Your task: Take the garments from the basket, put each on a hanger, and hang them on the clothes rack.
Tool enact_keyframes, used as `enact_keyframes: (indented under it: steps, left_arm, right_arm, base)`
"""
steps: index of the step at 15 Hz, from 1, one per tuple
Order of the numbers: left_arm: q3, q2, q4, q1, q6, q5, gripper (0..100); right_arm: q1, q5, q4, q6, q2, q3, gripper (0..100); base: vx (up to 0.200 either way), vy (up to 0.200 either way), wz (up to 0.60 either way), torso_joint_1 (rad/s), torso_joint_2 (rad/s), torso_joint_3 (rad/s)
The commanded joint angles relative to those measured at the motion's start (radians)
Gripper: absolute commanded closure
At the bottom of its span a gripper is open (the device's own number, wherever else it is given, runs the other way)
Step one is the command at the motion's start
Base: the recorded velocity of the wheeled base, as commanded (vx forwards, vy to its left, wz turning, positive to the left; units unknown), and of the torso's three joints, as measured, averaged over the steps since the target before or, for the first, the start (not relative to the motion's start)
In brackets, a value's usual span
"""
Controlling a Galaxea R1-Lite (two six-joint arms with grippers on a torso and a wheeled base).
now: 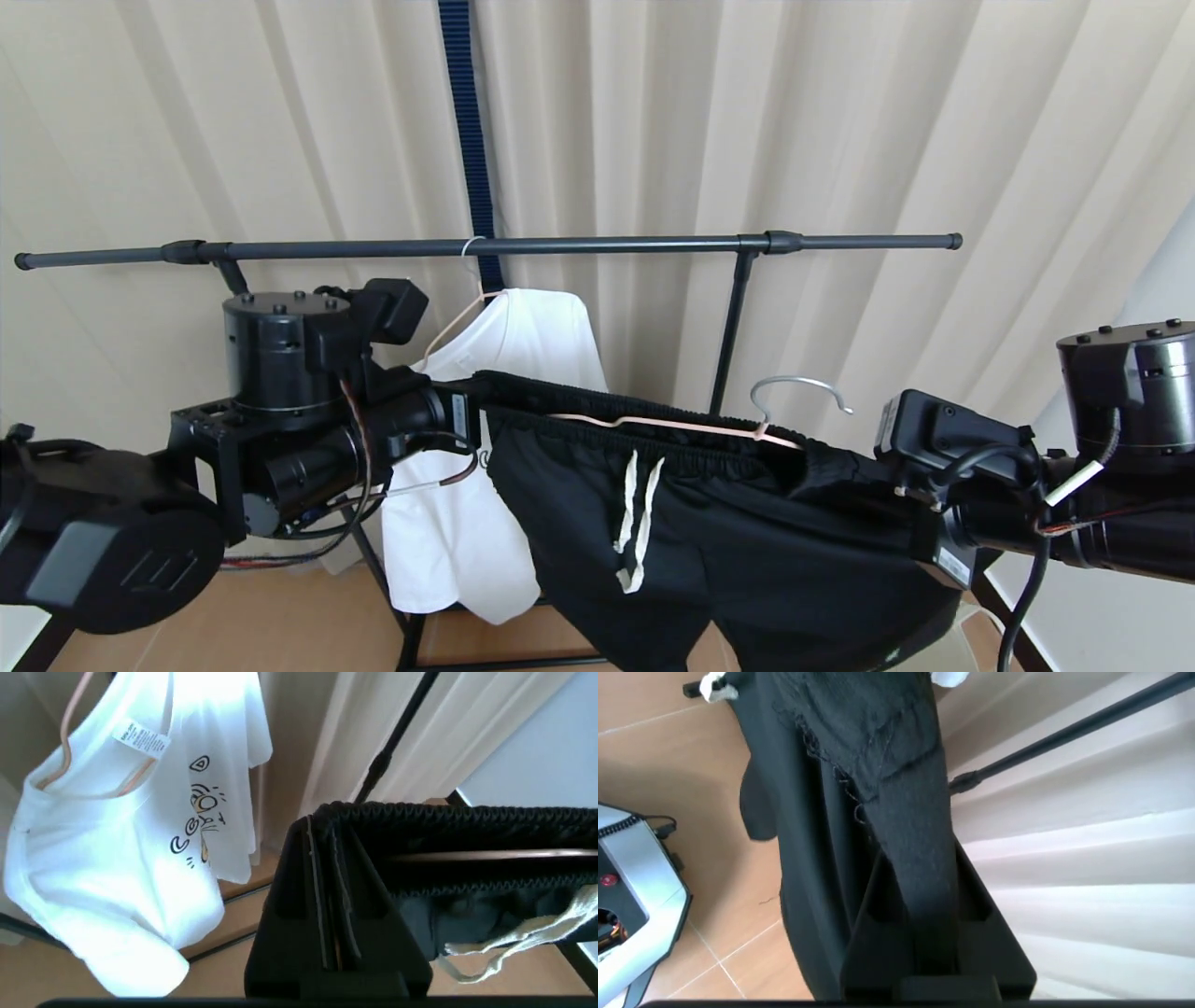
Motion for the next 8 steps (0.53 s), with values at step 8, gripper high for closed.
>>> enact_keyframes:
  steps: [8]
  left_arm:
    - [-0.184, -0.090, 0.262, -0.131, 0.069, 0.024, 100]
  right_arm:
    - [0.001, -0.071, -0.068, 0.012, 0.135, -0.025, 100]
  base:
    - [0.000, 0.000, 0.00, 0.000, 0.00, 0.000]
